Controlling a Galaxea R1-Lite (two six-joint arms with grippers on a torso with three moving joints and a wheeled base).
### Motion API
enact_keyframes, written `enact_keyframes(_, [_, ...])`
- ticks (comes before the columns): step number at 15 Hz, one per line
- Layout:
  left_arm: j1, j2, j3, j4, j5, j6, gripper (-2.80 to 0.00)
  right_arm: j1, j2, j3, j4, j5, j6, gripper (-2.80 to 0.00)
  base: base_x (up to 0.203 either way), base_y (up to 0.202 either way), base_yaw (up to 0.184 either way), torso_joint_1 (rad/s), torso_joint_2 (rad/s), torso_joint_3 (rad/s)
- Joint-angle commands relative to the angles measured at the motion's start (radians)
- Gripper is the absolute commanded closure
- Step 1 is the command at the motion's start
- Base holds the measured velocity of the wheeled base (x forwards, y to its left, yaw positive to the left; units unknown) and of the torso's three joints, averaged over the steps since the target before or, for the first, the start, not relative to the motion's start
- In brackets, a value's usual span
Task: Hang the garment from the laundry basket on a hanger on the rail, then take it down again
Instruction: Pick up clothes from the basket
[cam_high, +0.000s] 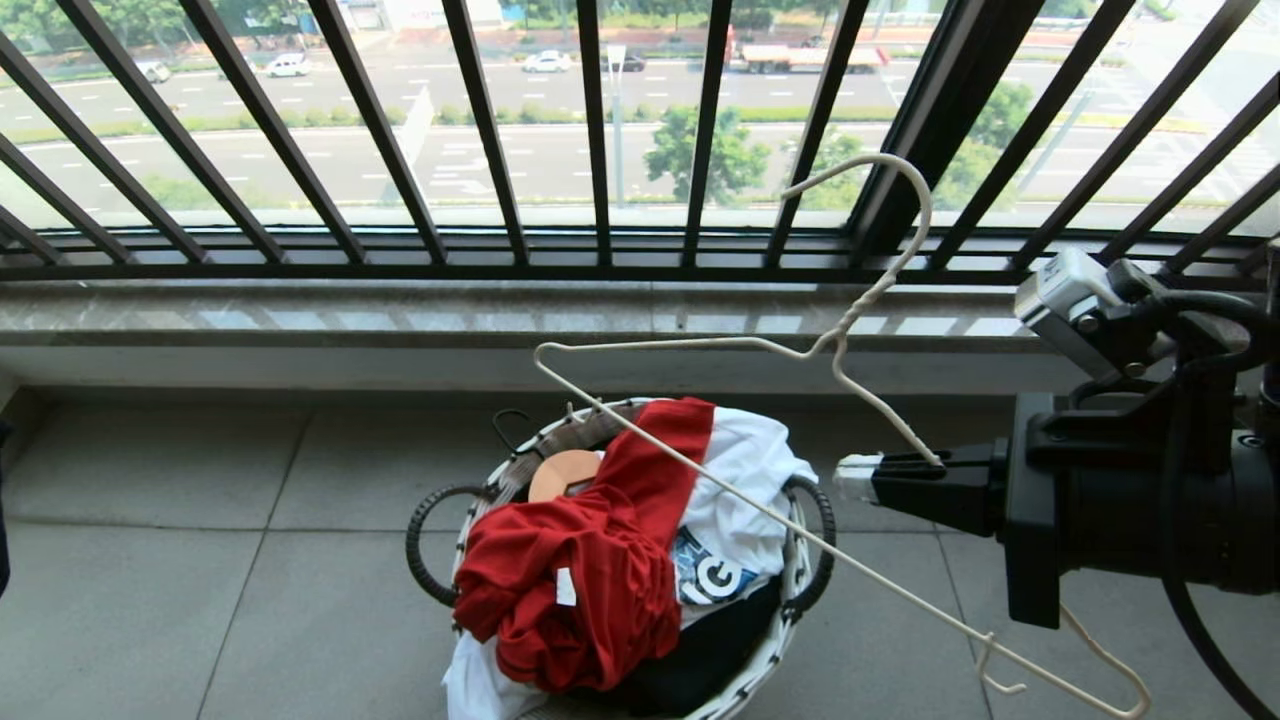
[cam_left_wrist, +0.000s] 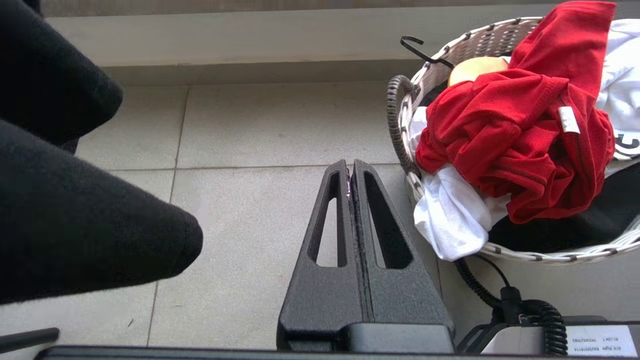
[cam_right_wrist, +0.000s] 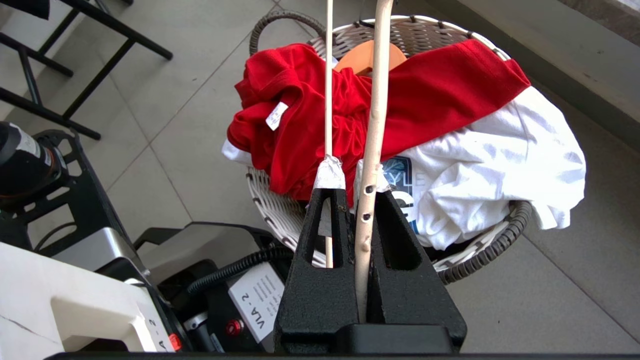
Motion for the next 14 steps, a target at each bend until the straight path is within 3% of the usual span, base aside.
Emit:
enact_keyframes(1, [-0.002,0.225,-0.098,0.005,-0.051,0.003,0.00,-0.001,0.000,-0.005,-0.002,-0.001,-0.001,0.00,0.000,0.000,0.000,0.000,0.00,0.000])
enact_keyframes(5, [-0.019,0.663,-0.290,0.013,-0.191,0.082,0.00,-0.007,-0.004,-0.010,-0.027,-0.016,0.004,0.00,0.000,0.000,0.000,0.000,0.00,0.000])
enact_keyframes(8, [-0.132,0.988,-0.397,0.012,-0.213,0.130,0.00,-0.025,0.000,-0.010,-0.099,-0.078,0.030,0.00,0.000,0.000,0.000,0.000,0.00,0.000])
enact_keyframes(11, [-0.320,1.285,-0.477,-0.018,-0.095,0.138,0.00,-0.025,-0.004,-0.015,-0.106,-0.092,0.030,0.00,0.000,0.000,0.000,0.000,0.00,0.000])
enact_keyframes(14, [-0.472,1.493,-0.511,-0.270,0.026,0.125,0.00,-0.025,0.000,-0.017,-0.113,-0.115,0.031,0.00,0.000,0.000,0.000,0.000,0.00,0.000])
